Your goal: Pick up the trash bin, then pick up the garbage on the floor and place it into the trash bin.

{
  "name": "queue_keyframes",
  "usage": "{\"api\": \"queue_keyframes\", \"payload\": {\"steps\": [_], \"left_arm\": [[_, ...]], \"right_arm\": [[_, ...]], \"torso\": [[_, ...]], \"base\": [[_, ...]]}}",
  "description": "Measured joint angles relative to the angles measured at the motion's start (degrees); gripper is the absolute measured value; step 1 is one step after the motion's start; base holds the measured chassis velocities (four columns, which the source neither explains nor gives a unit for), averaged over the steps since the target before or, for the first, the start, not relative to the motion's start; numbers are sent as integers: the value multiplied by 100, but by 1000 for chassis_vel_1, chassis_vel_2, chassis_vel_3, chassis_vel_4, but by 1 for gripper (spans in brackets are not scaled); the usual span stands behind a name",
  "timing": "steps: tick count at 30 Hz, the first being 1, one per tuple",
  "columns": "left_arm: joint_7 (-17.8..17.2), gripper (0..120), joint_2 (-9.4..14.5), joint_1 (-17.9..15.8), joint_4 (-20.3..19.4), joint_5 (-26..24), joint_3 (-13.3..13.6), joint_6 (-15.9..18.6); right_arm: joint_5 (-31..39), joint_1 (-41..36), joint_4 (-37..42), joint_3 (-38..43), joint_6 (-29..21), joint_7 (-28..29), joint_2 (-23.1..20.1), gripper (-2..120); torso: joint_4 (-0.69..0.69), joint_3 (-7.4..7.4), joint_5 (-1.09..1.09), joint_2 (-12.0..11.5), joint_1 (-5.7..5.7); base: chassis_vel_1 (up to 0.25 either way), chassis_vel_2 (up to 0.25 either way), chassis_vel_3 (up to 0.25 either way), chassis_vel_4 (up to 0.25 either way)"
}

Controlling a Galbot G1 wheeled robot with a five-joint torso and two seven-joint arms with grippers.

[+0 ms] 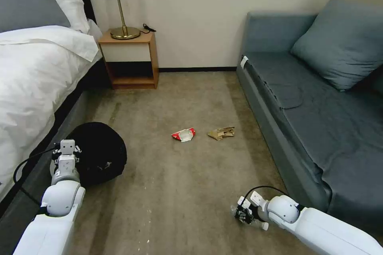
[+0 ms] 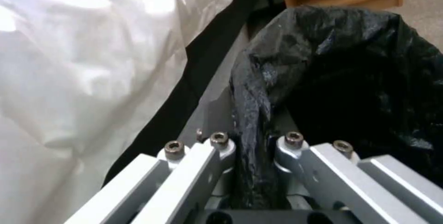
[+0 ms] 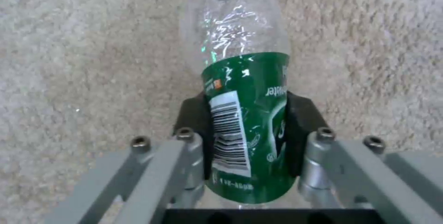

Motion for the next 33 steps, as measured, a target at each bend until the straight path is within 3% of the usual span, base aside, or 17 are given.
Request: {"api": "queue_keyframes", "payload": {"steps": [5, 16, 19, 24, 27, 28, 30, 31, 32, 33], "left_arm": [[2, 5, -19, -15, 10, -2, 23, -3], [46, 5, -118, 173, -331, 104, 159, 16], [48, 5, -305, 257, -639, 252, 272, 105], [96, 5, -365, 267, -761, 331, 360, 106], [216, 5, -393, 237, -802, 355, 433, 29], [216, 5, -393, 237, -802, 355, 433, 29], [258, 5, -410, 200, -793, 356, 455, -13], [292, 5, -418, 159, -767, 353, 471, -48], [292, 5, -418, 159, -767, 353, 471, -48], [314, 5, -421, 133, -745, 344, 477, -71]], "right_arm": [[1, 5, 7, 31, 37, -11, -24, 17], [72, 552, 613, 644, 255, -62, 93, 17], [417, 1339, 999, 715, 443, -31, 583, 17], [922, 2161, 1057, 277, 783, 51, 988, 17], [1592, 3039, 794, -240, 1245, 95, 1634, 17], [1592, 3039, 794, -240, 1245, 95, 1634, 17], [1955, 3259, 584, -392, 1409, 98, 2096, 17], [2256, 3388, 382, -481, 1525, 95, 2585, 17], [2256, 3388, 382, -481, 1525, 95, 2585, 17], [2394, 3436, 231, -524, 1600, 96, 2850, 17]], "torso": [[0, 0, 2, 0, 0], [0, 0, 1, 0, 0], [2, 0, 0, 0, 0], [0, 1, 0, 0, 0], [1, 0, -2, 0, 0], [1, 0, -2, 0, 0], [-2, 0, -1, 0, 0], [2, 0, 0, 0, 0], [2, 0, 0, 0, 0], [4, 0, -1, 0, 0]], "base": [[0, 0, 0, 0], [0, 0, 0, 0], [0, 0, 0, 0], [0, 0, 0, 0], [0, 0, 0, 0], [0, 0, 0, 0], [0, 0, 0, 0], [0, 0, 0, 0], [0, 0, 0, 0], [0, 0, 0, 0]]}}
